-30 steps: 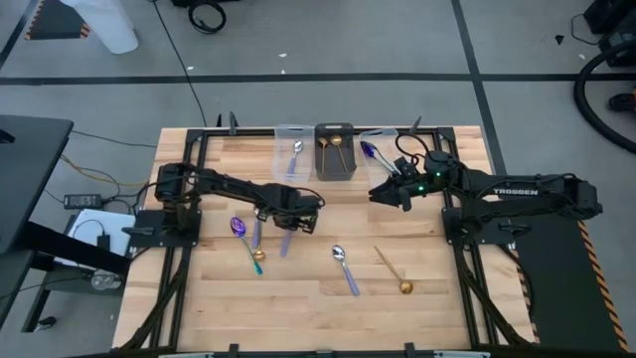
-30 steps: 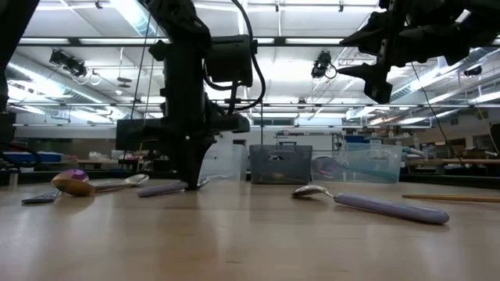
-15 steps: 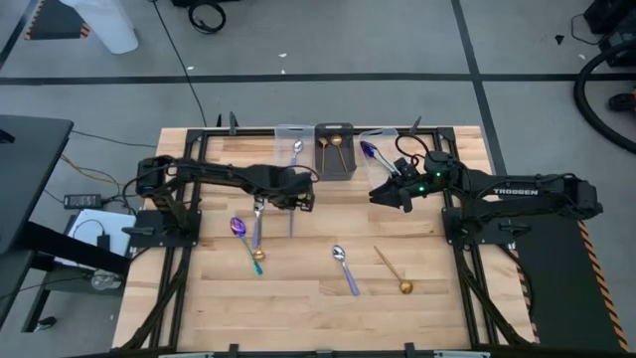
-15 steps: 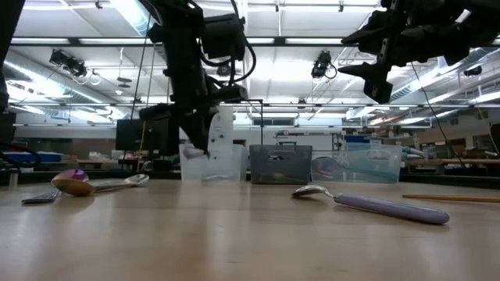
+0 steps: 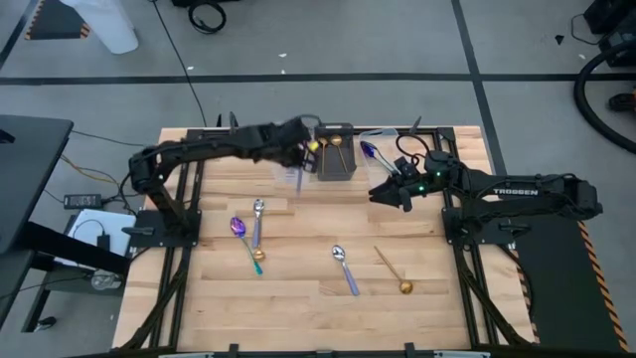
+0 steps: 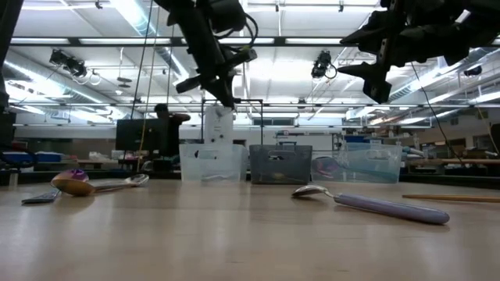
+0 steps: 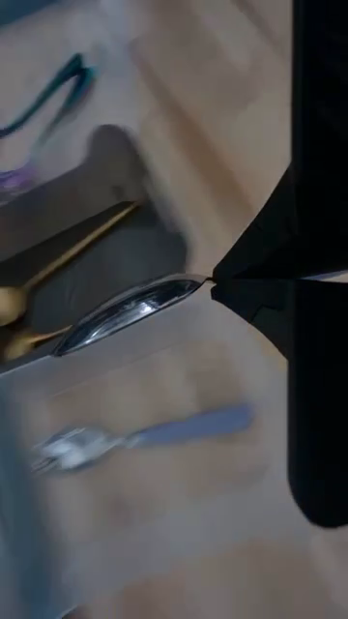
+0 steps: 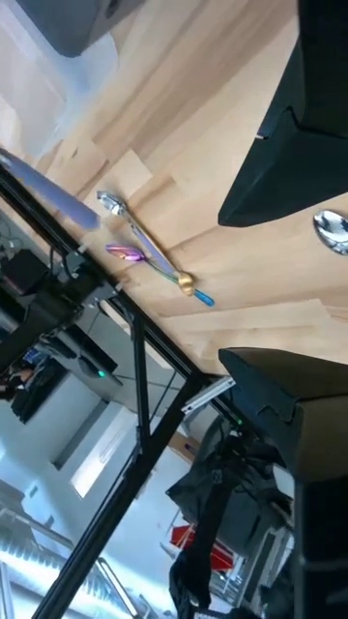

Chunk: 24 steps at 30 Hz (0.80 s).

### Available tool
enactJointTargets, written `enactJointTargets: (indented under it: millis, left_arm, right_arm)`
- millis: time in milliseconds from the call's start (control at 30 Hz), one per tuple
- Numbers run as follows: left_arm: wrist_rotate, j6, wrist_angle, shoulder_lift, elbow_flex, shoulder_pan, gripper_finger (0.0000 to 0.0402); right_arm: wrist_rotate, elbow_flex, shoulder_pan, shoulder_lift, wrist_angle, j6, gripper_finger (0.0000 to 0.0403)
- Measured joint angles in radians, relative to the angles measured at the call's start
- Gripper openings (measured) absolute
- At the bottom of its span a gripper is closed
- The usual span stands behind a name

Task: Sort silverware by color (type)
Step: Put the purple spoon into the left transparent bin

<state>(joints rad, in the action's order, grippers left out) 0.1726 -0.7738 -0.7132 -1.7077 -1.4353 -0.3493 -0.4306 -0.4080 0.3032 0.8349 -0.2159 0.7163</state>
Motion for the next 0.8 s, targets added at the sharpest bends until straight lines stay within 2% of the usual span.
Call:
enactJointTargets:
  millis: [333,567,800]
  left_arm:
    - [-0.01,0.202,-0.018,0.0,-0.056,-0.155,0.0]
    - [-0.017,0.333,-0.002,-0.031,-0.057,-0.195,0.0]
    - [0.005,0.439,0.005,-0.103,-0.056,-0.215,0.0]
  right_arm:
    - [0.018,0.0,0.04,0.0,0.0,-0.003,0.0225]
    - [0.076,0.0,0.054,0.0,0.0,-0.002,0.0225]
    - [0.179,0.0,0.056,0.004,0.005,-0.005,0.0225]
